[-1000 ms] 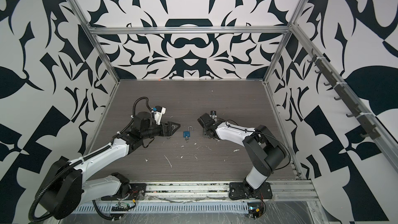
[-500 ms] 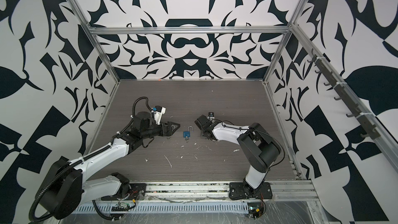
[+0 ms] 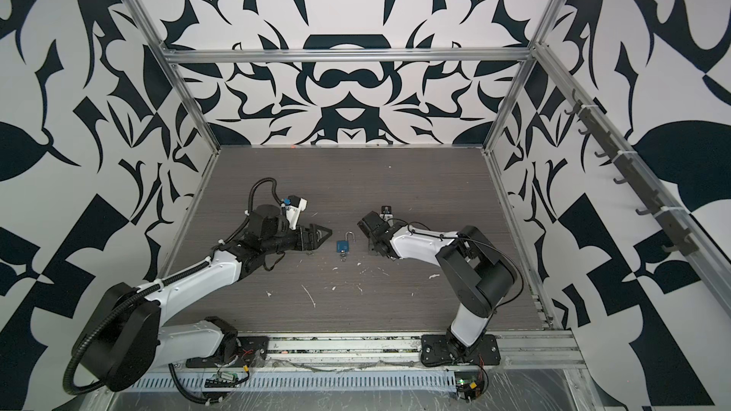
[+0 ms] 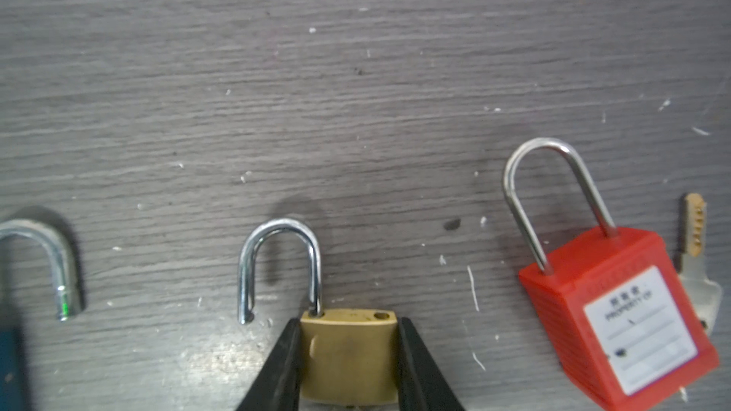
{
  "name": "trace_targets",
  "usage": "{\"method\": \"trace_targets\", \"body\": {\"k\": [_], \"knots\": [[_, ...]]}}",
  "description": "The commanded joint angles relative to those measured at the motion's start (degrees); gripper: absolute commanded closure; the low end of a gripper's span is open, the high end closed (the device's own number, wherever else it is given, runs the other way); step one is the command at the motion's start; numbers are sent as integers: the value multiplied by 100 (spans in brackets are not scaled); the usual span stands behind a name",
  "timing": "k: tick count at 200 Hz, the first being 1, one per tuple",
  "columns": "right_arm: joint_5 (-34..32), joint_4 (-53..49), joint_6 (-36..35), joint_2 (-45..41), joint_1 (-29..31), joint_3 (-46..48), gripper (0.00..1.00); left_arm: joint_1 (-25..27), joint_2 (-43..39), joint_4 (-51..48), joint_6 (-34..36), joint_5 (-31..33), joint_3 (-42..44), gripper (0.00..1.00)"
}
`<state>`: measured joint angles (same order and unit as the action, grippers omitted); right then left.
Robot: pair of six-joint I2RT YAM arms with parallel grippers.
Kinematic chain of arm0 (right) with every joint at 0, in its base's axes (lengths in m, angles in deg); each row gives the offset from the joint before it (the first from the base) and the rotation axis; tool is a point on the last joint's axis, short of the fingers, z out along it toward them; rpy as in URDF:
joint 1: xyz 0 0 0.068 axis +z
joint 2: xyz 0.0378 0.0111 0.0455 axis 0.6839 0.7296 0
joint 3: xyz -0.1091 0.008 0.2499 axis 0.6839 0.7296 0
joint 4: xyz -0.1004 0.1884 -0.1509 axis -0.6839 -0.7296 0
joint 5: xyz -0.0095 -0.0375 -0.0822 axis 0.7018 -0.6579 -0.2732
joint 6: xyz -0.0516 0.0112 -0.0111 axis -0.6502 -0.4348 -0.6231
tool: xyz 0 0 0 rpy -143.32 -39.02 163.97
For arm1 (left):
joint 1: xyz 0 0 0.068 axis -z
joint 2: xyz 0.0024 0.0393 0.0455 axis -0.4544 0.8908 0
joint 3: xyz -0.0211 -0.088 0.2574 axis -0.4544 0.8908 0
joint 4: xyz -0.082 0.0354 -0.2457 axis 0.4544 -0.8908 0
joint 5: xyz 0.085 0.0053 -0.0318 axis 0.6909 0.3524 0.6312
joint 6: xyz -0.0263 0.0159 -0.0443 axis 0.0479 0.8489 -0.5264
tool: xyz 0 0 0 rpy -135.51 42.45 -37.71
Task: Lock with the key
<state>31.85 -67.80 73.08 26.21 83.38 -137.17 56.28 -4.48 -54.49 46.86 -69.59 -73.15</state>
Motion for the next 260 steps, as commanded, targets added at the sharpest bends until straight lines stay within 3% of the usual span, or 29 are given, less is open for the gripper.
{"method": "trace_targets", "body": {"k": [1,39,88,117,136,179,260], "knots": [[148,-91,-408,33,20,-128,100,-23,245,249,-91,-115,-101,9],[162,-137,-816,-42,20,-329,100,-69,433,319,-95,-170,-226,9],[966,836,-1397,-455,20,118,100,-124,1142,1102,-450,-760,-373,11],[1358,1003,-1665,-780,23,161,100,-139,1731,1796,-913,-1286,-512,14],[1581,1144,-1776,-1017,29,248,100,-141,2055,2127,-1217,-1550,-625,22],[2179,1238,-1970,-1293,29,202,100,-131,2361,2671,-1653,-1792,-734,28],[2092,990,-2023,-1515,279,-12,100,93,2574,2416,-1643,-2091,-1047,42]]}}
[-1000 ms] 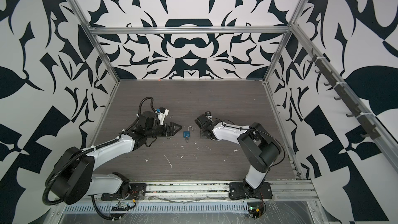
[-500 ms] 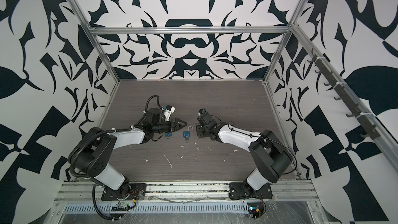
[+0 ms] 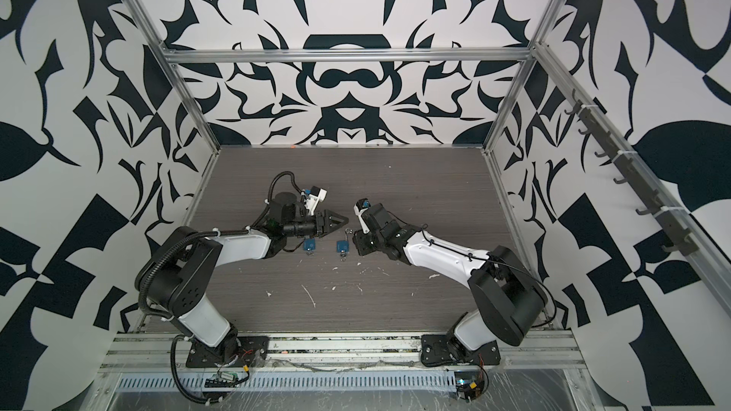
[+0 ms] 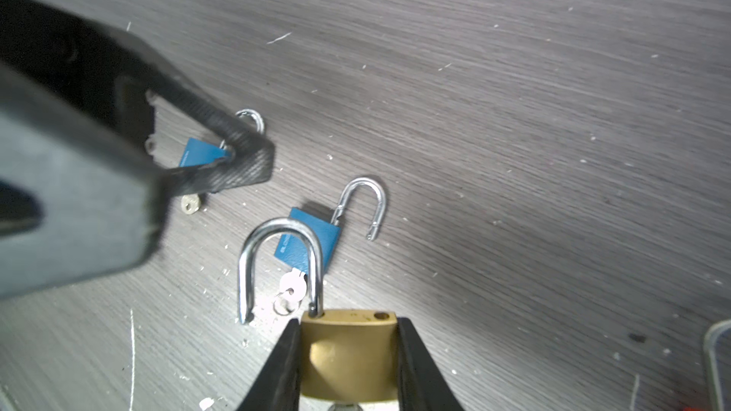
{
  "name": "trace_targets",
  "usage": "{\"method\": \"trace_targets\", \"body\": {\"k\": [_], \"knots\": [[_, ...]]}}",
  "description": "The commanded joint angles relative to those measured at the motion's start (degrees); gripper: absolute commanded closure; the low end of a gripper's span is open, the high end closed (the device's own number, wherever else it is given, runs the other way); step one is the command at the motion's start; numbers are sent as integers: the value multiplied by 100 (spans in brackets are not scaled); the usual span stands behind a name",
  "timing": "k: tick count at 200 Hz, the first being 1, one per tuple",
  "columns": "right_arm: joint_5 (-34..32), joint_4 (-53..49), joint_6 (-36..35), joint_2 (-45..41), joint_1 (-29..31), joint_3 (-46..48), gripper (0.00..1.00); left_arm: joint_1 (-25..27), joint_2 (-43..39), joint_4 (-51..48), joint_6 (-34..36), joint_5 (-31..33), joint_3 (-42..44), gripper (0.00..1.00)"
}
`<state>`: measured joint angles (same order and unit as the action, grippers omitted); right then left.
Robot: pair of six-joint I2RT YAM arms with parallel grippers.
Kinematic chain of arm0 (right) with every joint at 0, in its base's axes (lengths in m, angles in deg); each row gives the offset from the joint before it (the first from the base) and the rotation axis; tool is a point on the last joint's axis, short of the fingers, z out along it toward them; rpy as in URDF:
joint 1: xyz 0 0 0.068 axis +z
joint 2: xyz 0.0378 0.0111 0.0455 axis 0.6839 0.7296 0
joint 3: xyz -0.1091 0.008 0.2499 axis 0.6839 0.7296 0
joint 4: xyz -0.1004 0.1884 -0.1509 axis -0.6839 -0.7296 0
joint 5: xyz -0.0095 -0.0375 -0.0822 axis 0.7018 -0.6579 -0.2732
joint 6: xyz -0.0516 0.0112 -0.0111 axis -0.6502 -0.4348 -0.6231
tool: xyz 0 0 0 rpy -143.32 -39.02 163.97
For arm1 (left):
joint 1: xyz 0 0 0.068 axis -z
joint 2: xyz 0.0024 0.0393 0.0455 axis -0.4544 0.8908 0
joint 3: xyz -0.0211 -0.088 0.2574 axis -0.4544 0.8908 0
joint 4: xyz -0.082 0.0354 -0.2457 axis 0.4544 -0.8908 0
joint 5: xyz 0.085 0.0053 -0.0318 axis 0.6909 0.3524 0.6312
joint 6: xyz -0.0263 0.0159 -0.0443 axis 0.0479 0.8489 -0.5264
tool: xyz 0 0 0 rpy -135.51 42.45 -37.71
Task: Lock with the key
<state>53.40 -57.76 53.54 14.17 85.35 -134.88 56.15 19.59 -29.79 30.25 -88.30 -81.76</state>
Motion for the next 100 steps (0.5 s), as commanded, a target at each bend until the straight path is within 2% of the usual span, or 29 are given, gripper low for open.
{"method": "trace_targets", "body": {"k": [1,60,100], "knots": [[-66,-23,-69,-316,85,-247,100,108,165,-55,21,-220,-186,42],[-364,-218,-41,-522,114,-320,100,159,67,-574,266,-194,-227,50],[-421,-288,-87,-508,166,-422,100,334,65,-827,438,-229,-401,67]]}}
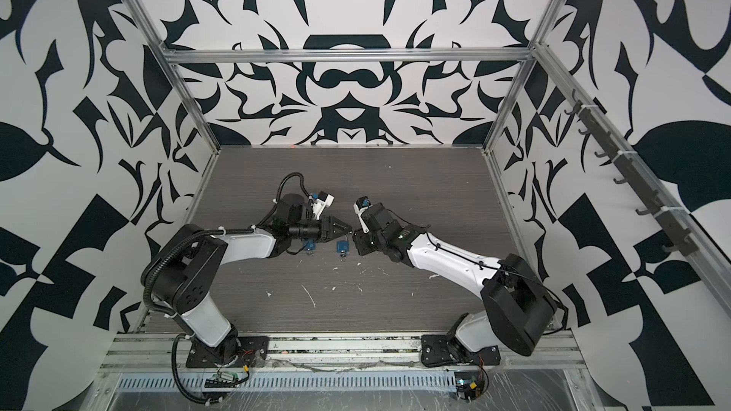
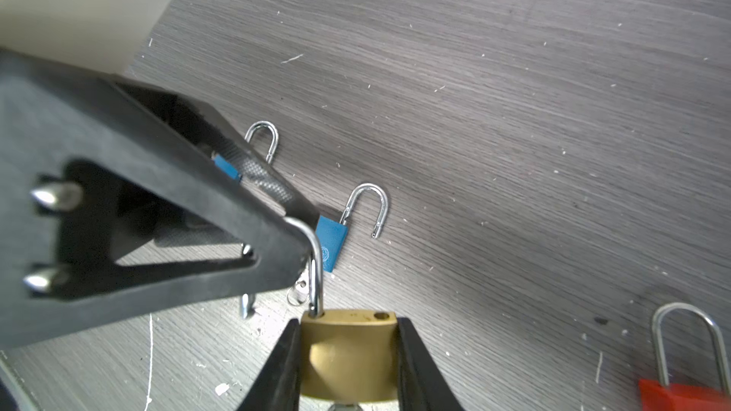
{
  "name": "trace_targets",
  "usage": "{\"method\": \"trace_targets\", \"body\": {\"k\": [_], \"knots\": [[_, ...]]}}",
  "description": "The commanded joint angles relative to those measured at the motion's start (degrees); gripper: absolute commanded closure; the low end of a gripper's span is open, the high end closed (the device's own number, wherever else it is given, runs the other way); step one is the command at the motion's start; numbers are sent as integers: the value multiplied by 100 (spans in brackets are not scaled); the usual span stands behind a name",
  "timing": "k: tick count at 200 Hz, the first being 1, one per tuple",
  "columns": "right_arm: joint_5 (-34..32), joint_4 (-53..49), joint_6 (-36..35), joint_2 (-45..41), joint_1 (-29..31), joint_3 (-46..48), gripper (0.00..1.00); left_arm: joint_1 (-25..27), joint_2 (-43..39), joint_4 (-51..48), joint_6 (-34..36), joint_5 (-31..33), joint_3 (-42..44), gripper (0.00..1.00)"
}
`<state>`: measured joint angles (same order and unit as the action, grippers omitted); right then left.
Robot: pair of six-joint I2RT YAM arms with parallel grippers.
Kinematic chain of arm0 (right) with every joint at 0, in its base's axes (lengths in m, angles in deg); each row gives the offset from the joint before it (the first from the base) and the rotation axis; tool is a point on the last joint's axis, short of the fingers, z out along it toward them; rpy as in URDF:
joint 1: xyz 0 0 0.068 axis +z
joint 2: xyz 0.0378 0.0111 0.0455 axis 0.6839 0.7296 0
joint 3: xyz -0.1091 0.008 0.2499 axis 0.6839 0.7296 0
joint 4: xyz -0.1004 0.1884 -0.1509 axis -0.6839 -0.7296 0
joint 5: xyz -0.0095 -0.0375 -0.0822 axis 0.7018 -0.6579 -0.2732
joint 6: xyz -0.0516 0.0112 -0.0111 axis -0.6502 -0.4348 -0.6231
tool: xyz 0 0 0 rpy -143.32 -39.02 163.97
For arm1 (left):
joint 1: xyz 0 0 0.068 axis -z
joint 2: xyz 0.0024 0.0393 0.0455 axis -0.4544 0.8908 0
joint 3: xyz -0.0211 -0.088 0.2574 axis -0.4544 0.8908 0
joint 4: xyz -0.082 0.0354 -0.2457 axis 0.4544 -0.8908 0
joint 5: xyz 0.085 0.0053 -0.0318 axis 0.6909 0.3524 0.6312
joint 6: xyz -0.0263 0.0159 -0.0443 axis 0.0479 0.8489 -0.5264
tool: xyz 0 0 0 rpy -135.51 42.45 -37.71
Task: Lock with the key
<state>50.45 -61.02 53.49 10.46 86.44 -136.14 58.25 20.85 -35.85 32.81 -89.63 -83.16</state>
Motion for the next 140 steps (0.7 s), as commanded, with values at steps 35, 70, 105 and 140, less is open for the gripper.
{"method": "trace_targets", "body": {"k": [35,70,105,140], "knots": [[-153,-6,-161,-151,109,-344,100,185,25,-124,107,-77,-313,84],[-226,-9,-152,-191,107,-309,100,188,63,10,-19,-122,-337,100],[-135,63,-94,-236,63,-380,60,164,-19,366,-422,55,-140,100],[-16,-49,-124,-878,-54,-573,30,68,-321,1779,-2619,1247,450,100]]}}
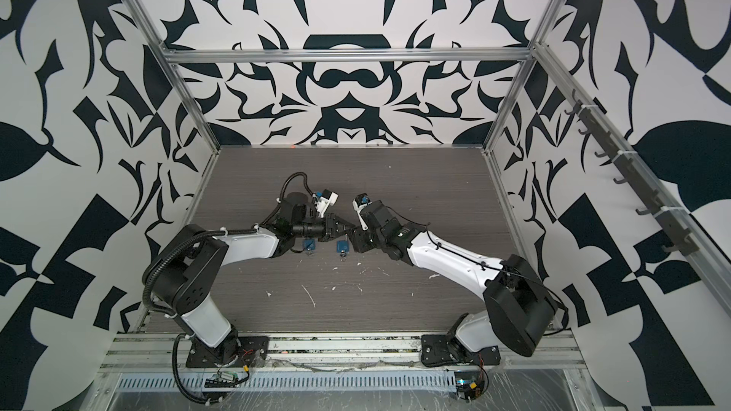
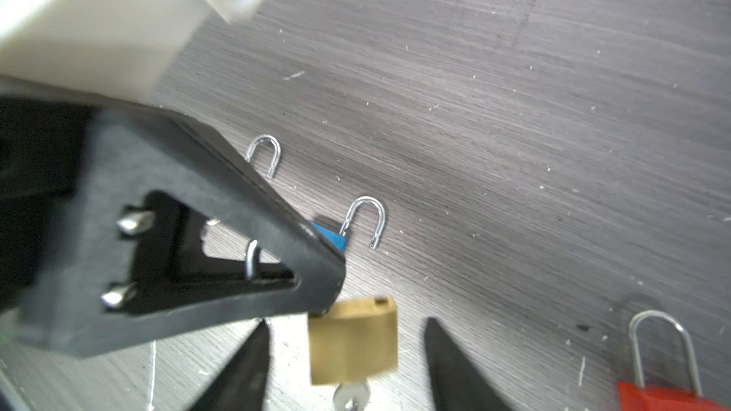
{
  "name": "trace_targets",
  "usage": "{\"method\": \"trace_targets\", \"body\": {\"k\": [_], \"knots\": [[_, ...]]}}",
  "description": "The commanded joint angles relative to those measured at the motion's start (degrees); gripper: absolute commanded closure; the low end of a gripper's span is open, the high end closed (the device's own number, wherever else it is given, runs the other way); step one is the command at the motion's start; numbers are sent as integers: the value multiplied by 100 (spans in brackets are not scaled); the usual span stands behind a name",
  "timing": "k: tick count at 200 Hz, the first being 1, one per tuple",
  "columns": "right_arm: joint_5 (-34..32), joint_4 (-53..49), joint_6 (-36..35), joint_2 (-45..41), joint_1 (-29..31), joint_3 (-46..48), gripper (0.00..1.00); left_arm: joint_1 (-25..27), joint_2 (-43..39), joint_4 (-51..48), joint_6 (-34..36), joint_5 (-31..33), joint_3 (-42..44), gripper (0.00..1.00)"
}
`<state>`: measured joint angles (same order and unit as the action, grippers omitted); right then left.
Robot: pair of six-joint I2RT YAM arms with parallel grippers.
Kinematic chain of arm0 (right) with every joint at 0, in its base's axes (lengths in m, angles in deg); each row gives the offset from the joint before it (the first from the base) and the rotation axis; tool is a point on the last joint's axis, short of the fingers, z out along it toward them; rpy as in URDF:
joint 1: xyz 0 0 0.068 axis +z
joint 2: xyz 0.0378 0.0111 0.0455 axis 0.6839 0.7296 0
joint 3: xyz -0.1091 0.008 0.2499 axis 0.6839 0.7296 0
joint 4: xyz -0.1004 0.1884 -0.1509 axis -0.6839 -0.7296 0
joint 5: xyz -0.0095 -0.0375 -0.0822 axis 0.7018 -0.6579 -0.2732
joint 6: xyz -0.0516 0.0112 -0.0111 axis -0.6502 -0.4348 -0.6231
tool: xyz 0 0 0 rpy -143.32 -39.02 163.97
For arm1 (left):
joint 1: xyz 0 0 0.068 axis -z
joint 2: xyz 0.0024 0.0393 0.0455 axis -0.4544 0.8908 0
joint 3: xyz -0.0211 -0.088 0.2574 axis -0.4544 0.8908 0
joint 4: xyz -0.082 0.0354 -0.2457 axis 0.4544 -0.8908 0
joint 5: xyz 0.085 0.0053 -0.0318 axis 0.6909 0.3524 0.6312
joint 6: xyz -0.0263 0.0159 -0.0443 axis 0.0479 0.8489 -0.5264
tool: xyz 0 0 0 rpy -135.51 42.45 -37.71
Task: Lock with the key
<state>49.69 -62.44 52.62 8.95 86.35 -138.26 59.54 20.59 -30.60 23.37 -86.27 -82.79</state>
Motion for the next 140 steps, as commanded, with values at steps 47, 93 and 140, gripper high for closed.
{"method": "trace_targets", "body": {"k": [47,93,140], "knots": [[434,487,-721,-1613,-127,-48,31,8,-230,2505,-3522,1763,607,100],[1302,1424,-768,-1697,-374,302,34,121,-788,2389,-3330,2259,830,100],[1547,2174,-885,-1657,-660,771,35,119,-1686,1532,-3195,2529,988,100]]}}
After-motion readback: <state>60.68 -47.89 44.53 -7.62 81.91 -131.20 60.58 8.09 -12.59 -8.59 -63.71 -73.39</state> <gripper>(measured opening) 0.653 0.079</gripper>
